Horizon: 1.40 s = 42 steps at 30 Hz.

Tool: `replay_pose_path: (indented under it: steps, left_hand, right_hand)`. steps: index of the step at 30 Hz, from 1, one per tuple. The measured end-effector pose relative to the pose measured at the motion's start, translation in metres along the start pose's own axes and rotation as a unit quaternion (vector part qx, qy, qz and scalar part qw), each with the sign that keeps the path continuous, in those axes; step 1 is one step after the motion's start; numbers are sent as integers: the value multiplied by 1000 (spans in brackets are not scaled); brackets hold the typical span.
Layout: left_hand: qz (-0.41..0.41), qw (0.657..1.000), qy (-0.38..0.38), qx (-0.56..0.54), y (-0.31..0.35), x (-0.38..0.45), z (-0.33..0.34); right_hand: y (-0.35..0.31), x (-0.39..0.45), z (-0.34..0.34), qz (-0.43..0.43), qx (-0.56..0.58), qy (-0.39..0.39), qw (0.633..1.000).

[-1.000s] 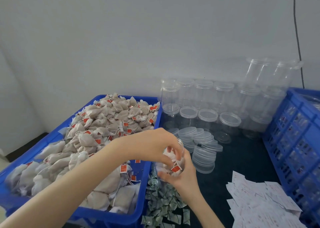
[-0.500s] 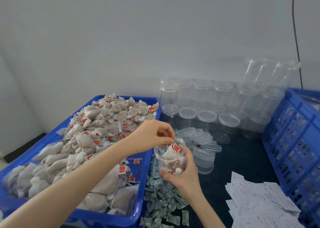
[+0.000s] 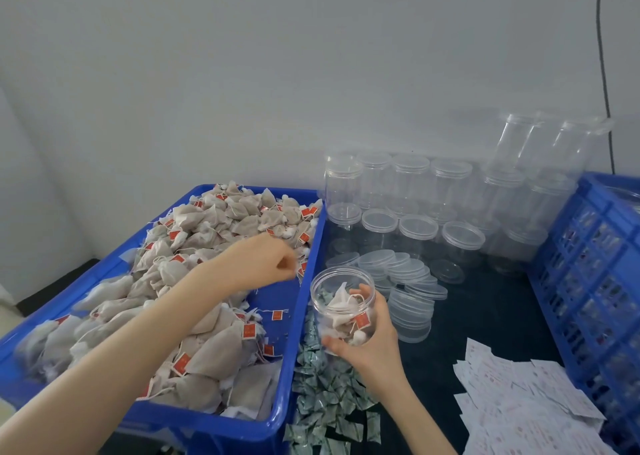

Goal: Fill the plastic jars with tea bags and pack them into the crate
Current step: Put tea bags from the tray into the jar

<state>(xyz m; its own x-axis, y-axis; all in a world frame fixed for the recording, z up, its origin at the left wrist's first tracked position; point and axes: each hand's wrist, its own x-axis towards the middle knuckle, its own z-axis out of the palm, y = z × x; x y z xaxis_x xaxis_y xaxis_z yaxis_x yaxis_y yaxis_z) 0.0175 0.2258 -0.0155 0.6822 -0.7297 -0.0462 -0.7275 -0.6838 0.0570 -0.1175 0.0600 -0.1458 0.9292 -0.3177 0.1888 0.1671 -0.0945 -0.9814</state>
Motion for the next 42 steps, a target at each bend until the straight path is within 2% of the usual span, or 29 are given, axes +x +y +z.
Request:
replay_pose_path:
  steps: [1, 3, 4, 5, 10, 13, 18, 26, 31, 34, 37, 42]
  left_hand:
    - [-20, 995, -89, 48, -5, -2, 9]
    - [-47, 957, -265, 113, -10, -9, 27]
    - [-55, 941, -308, 133, -12, -13, 34]
    - [-55, 935, -317, 147, -13, -16, 39]
    - [-18, 956, -250, 153, -13, -20, 39]
    - [-24, 973, -187, 130, -13, -25, 34]
    - [-4, 984, -113, 140, -11, -31, 21]
    - [-44, 997, 2, 64, -2, -31, -12]
    - [-19, 984, 177, 8, 16, -24, -43]
    - [25, 959, 268, -87, 30, -19, -53]
    - [67, 960, 249, -114, 52, -10, -51]
    - [92, 978, 101, -160, 81, 4, -20]
  right_hand:
    - [0, 0, 0, 0, -1, 0, 1000]
    - [1, 0, 1, -1, -1, -2, 1000]
    - [1, 0, 2, -1, -1, -3, 1000]
    - [2, -1, 3, -1, -2, -6, 1000]
    - [1, -3, 7, 4, 0, -14, 1000]
    - [1, -4, 8, 3, 1, -14, 1000]
    - [0, -6, 9, 0, -11, -14, 1000]
    - [0, -8, 9, 0, -13, -10, 1000]
    - [-1, -9, 9, 4, -1, -11, 1000]
    - [-4, -10, 9, 2, 5, -17, 1000]
    - [-6, -11, 8, -3, 7, -12, 1000]
    - [-10, -11, -1, -21, -20, 13, 999]
